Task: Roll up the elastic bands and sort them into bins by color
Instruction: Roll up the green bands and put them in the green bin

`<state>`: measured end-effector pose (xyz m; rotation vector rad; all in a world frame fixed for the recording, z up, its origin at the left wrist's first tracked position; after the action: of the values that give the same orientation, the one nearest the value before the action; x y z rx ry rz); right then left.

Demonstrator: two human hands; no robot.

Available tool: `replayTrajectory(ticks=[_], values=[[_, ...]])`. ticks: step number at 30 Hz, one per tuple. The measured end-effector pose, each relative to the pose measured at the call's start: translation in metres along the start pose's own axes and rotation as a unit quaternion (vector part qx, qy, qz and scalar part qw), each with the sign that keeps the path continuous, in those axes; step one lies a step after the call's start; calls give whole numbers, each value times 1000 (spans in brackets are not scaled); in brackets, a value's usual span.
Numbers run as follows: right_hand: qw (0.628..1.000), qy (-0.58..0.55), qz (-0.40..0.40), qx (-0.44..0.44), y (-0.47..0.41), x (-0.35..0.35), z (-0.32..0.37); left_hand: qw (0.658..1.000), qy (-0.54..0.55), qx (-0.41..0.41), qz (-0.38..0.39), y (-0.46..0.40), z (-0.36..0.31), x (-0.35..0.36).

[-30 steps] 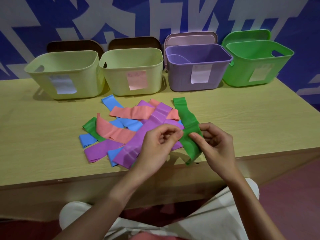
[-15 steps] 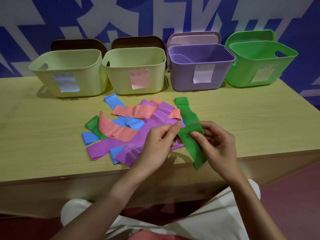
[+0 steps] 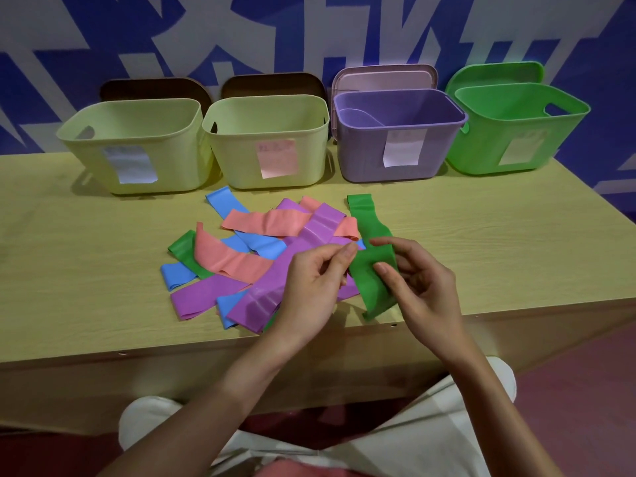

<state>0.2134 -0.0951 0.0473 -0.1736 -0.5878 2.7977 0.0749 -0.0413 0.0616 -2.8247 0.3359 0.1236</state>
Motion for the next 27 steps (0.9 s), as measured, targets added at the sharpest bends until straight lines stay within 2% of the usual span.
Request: replayTrajectory(ticks=[11,18,21,27], values=[[997,53,-56,2,-2,-1,-6,999,27,-9,25,2,4,-1],[1000,17,3,11,-2,1,-9,1000,12,-11,-6,1,9,-6],[999,35,23,-5,-3,1,-11,1000,15,-20,-2,0,7,-8],[999,37,-8,-5,-6,0,-14,999,19,-29,22,1,4,-4]])
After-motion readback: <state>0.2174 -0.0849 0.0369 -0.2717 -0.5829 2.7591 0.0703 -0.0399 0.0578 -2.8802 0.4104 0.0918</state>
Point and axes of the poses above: each hand's wrist, its own y-axis away from the middle knuckle, its own x-axis out of the palm, z = x × y, the point moved 2 cm from there along -y, towards the middle knuckle, and after that the axes turned 4 degrees about -z, right-handed, at the moved point
